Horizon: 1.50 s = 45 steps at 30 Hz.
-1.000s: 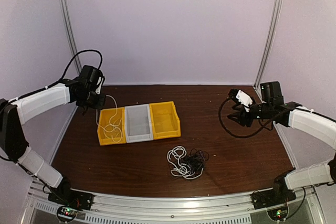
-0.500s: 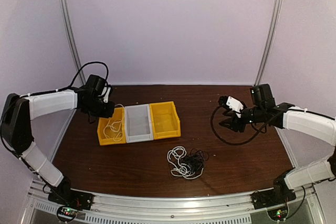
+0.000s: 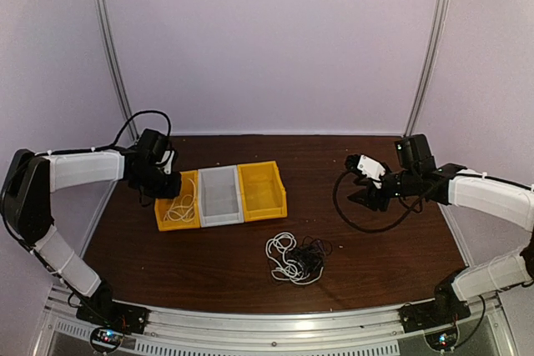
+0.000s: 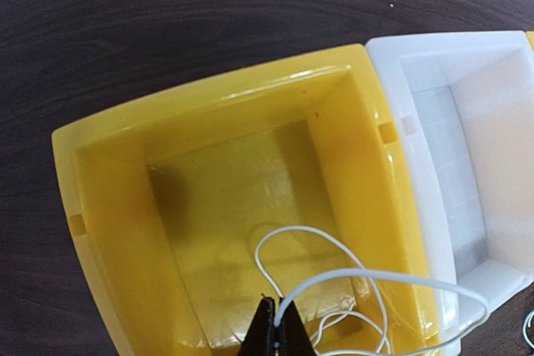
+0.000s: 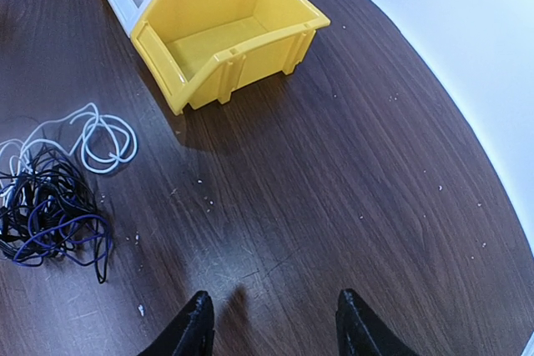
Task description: Untangle the cables
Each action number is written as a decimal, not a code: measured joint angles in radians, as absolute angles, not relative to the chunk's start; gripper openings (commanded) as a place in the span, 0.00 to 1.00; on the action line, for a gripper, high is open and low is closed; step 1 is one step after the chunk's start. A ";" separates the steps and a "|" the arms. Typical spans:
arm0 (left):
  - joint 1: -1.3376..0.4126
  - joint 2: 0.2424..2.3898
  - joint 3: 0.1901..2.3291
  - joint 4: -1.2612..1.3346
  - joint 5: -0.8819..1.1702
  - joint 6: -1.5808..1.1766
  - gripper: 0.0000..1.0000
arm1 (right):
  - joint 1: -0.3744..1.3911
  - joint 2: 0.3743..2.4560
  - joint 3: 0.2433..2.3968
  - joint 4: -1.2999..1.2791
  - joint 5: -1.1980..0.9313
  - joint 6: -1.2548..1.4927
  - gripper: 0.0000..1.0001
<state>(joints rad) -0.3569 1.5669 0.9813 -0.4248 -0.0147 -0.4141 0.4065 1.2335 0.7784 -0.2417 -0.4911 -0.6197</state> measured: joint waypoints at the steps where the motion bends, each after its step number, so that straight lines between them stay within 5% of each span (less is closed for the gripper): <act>1: -0.357 1.567 0.990 -0.434 -0.020 -0.416 0.25 | 0.406 1.234 0.778 -0.242 -0.491 -0.622 0.50; 5: -0.357 1.563 1.048 -0.480 -0.046 -0.410 0.44 | 0.406 1.234 0.778 -0.242 -0.489 -0.623 0.50; 10: -0.357 1.499 1.128 -0.561 -0.106 -0.401 0.52 | 0.406 1.231 0.778 -0.242 -0.488 -0.624 0.51; 22: -0.399 1.363 1.056 -0.613 0.039 -0.366 0.42 | 0.406 1.222 0.778 -0.242 -0.477 -0.626 0.51; 33: -0.762 1.351 0.945 -0.363 0.115 -0.341 0.42 | 0.425 1.227 0.778 -0.248 -0.516 -0.627 0.44; 45: -0.960 1.736 1.034 -0.058 0.115 -0.414 0.39 | 0.508 1.258 0.779 -0.298 -0.615 -0.650 0.46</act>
<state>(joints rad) -0.9600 1.7355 1.0340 -0.0578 0.1150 -0.4137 0.5083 1.2583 0.7788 -0.2981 -0.6147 -0.6498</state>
